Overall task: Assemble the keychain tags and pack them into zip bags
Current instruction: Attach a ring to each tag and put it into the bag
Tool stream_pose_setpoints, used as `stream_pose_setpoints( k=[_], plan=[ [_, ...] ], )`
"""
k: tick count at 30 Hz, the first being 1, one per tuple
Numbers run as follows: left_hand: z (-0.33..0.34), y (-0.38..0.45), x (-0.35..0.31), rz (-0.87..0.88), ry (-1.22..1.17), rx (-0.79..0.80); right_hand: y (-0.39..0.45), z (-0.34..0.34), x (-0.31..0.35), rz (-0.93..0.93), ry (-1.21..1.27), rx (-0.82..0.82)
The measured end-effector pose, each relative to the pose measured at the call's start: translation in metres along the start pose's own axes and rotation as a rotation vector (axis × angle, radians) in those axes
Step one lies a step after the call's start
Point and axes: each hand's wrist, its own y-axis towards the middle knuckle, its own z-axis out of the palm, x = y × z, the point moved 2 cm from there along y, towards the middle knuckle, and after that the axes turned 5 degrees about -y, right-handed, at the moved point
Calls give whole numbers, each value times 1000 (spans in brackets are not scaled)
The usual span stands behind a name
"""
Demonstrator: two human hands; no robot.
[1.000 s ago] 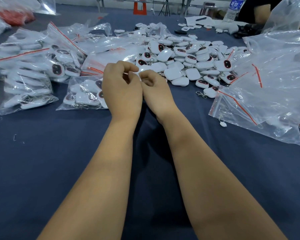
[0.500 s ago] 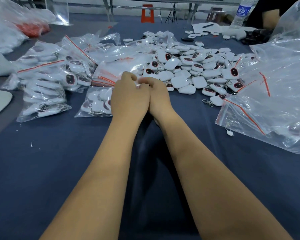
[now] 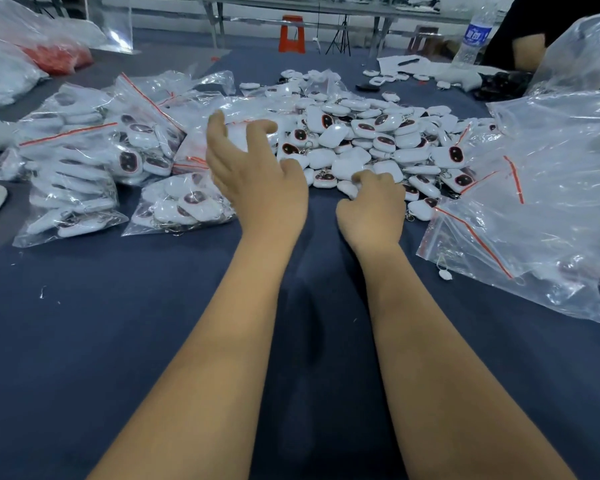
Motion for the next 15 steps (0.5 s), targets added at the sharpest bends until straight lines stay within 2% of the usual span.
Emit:
stream_pose_setpoints(
  k=[3,7,11,15],
  plan=[
    [11,-7,-1,-13,-310,211,-2,0,-2,51,8,-9],
    [18,-16,21,-175,-303,514,-1,-1,-2,32,-22,-31],
    [20,-12,33,-293,-337,540,1,-1,-3,-8,56,-72],
    [20,-13,35,-323,-402,496,-1,1,3,67,528,-35]
  ],
)
